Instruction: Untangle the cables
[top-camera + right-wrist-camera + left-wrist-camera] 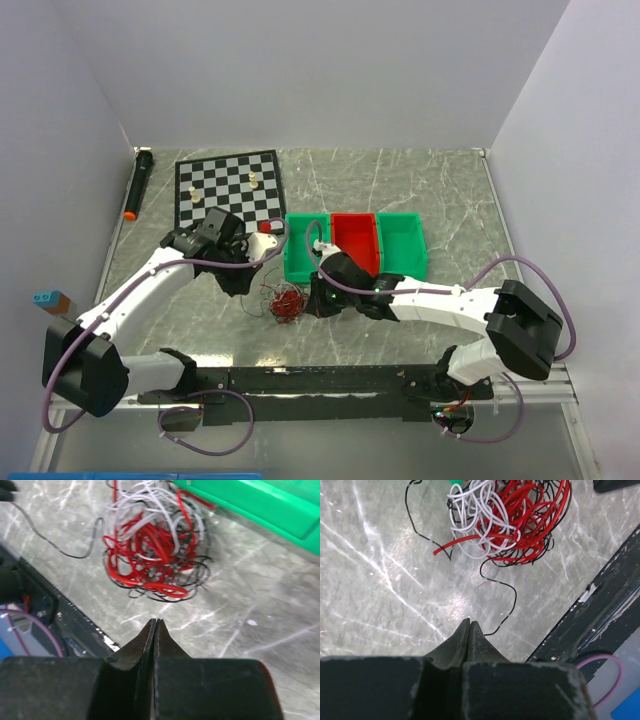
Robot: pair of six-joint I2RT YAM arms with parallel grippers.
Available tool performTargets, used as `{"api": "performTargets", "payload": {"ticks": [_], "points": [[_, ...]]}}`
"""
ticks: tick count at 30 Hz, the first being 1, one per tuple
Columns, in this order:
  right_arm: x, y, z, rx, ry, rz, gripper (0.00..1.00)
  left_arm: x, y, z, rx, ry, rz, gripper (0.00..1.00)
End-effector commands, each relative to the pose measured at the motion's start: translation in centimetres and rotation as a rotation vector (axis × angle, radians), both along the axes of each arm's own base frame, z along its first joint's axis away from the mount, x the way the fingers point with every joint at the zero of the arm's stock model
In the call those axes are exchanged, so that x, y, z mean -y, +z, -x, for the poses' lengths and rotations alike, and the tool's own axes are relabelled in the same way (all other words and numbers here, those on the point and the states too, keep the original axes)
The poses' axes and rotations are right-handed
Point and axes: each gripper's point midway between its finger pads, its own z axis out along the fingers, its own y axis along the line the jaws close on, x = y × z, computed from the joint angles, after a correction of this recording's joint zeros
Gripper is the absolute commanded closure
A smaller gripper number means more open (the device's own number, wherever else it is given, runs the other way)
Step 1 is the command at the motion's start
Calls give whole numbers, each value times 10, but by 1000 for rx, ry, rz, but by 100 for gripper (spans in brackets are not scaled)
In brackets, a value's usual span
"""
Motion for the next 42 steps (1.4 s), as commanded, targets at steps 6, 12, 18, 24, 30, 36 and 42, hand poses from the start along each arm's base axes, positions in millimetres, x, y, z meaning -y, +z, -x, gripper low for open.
{"api": "performTargets", "payload": {"ticks": [6,12,18,24,30,36,42], "points": [[-1,7,-16,86,-28,20,45,-11,4,1,42,4,-41,99],[-5,3,-29,126,-39,47,44,-15,2,-3,63,20,-60,99],[-18,8,-38,166,-42,-7,58,-17,0,-7,86,31,-71,99],[-23,15,-38,160,-54,-58,78,-17,-7,-12,82,36,-84,99],[-15,6,-31,136,-56,-42,100,-18,-8,-14,87,39,-92,99],[24,-1,-11,93,-105,12,100,-44,-11,-24,157,93,-211,99],[89,-9,14,32,-217,136,100,-114,0,-57,256,297,-442,99]]}}
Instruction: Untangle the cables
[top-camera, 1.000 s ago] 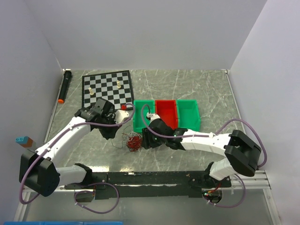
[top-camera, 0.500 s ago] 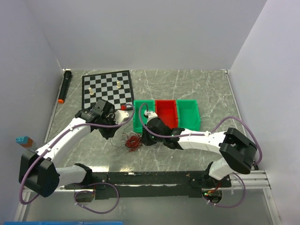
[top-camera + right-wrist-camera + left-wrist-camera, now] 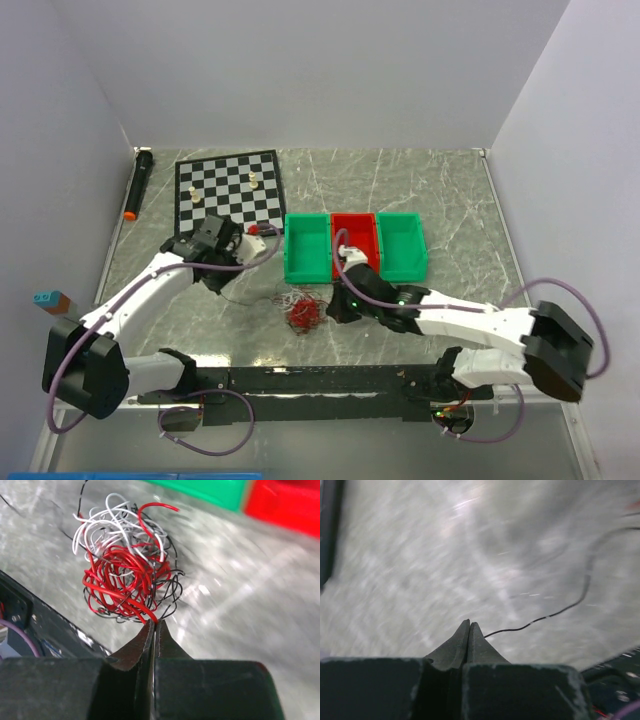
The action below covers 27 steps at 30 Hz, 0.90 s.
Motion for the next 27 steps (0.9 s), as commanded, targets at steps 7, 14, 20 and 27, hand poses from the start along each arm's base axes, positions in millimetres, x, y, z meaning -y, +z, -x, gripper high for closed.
{"api": "performTargets", "payload": {"ticks": [7,14,20,27], "points": [[108,-26,36,-174,-325,296,100,-90,99,-73,252,365,135,99],[137,-43,54,-249,-393,397,100,-100,186,-96,446,465,352,99],[160,-49,63,-275,-458,482,100,-144,271,-109,775,685,448,99],[169,-50,70,-289,-461,491,100,-157,314,-108,890,782,537,99]]}}
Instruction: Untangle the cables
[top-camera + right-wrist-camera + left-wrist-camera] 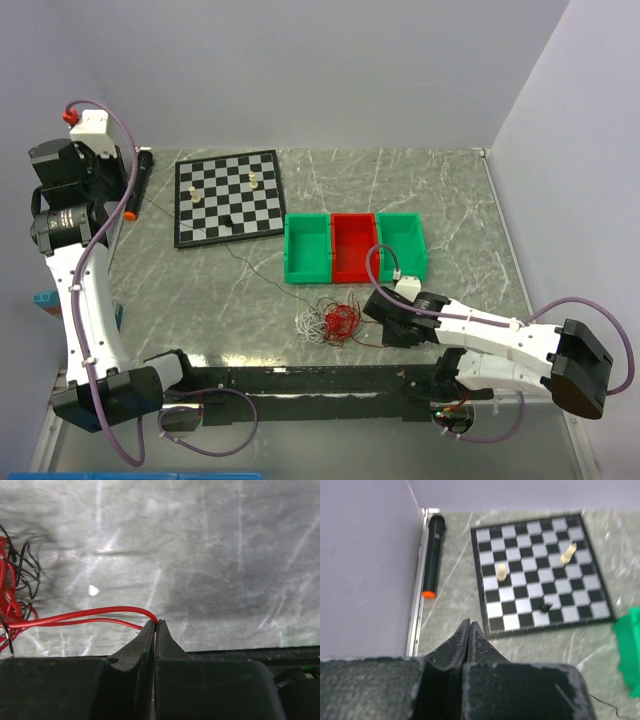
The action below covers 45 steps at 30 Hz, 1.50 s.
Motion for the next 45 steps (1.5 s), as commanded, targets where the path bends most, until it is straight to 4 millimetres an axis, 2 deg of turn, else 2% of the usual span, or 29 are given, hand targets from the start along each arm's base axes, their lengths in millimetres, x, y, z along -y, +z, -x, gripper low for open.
{"api": "performTargets", "payload": {"ticks": [1,5,7,8,9,10,13,15,17,20,21,22,24,26,27,28,31,34,38,45], "points": [[17,-1,10,-20,-20,47,100,-6,61,-1,202,82,60,99],[13,-5,14,-33,-3,15,100,4,106,9,351,75,135,99],[13,-9,17,-46,-7,20,100,-7,142,14,439,149,132,99],[13,-11,19,-55,-5,22,100,-13,169,19,506,188,118,99],[13,-13,20,-60,-4,21,100,-19,185,22,551,214,113,99],[12,-15,21,-63,-3,19,100,-21,204,29,602,228,113,99],[11,-20,24,-71,-2,10,100,-19,245,38,699,230,123,99],[10,-20,23,-65,-4,10,100,-19,265,44,750,239,139,99],[10,-20,23,-64,-3,9,100,-12,274,44,771,201,156,99],[5,-18,22,-59,4,-7,100,14,272,41,742,64,184,98],[5,-17,21,-54,4,-8,100,16,273,42,747,54,192,98],[5,-16,21,-51,4,-10,100,13,282,49,788,73,175,99],[7,-17,21,-57,3,4,100,-4,308,63,894,176,130,99],[3,-15,20,-53,18,-1,100,4,328,70,938,131,89,97],[0,-14,19,-47,24,-14,100,15,332,69,925,70,85,96],[-4,-12,16,-34,31,-31,100,35,333,69,900,-37,89,93],[-17,-3,9,1,45,-83,100,86,295,55,739,-358,149,92],[-29,2,4,13,72,-111,100,117,262,57,638,-570,200,90],[-37,4,3,18,107,-119,100,127,243,59,595,-643,218,91],[-45,5,3,31,120,-157,100,164,241,87,621,-881,244,87]]}}
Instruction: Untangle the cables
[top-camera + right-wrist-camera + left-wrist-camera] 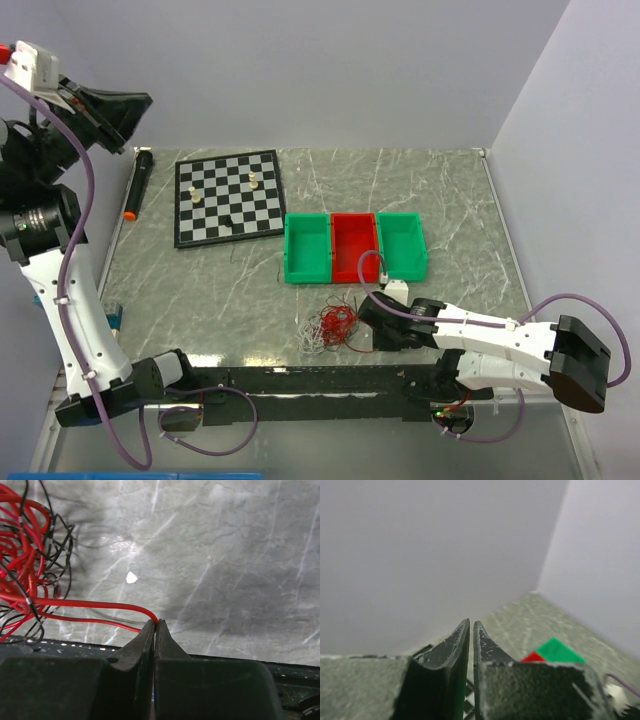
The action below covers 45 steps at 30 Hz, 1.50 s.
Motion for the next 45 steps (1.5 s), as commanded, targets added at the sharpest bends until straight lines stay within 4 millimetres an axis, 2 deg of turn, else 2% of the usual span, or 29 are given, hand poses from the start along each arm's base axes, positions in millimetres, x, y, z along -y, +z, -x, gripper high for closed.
{"api": "performTargets", "payload": {"ticks": [1,4,7,9,10,12,14,15,16,19,22,27,32,36,45], "points": [[-17,10,-5,28,16,-67,100,48,16,46,132,-248,-42,84],[-18,8,-5,26,6,-81,100,77,11,53,157,-356,-21,85],[-18,5,-5,30,-5,-87,100,102,2,46,122,-405,-9,87],[-18,5,-5,30,-9,-94,100,114,-11,39,40,-447,10,86],[-18,5,-4,30,-12,-96,100,117,-27,28,-26,-449,17,84],[-16,5,-4,33,-13,-96,100,122,-75,7,-153,-419,-24,80],[-13,6,-5,45,-14,-93,100,127,-151,-11,-294,-374,-171,71],[-12,6,-6,51,-16,-95,100,125,-182,-19,-315,-346,-274,66],[-11,6,-6,56,-17,-94,100,126,-222,-24,-386,-325,-360,57],[-9,6,-5,59,-19,-98,100,114,-298,-30,-501,-285,-576,46],[-9,3,-4,53,-25,-100,100,111,-356,-22,-567,-299,-724,37],[-11,2,-3,48,-26,-111,100,106,-419,-9,-568,-370,-950,27],[-10,2,-3,50,-25,-113,99,98,-462,-1,-576,-465,-1099,19],[-11,4,-3,54,-26,-125,99,92,-482,-14,-559,-466,-1180,16],[-9,2,-1,51,-29,-137,98,82,-520,-38,-567,-430,-1290,21]]}}
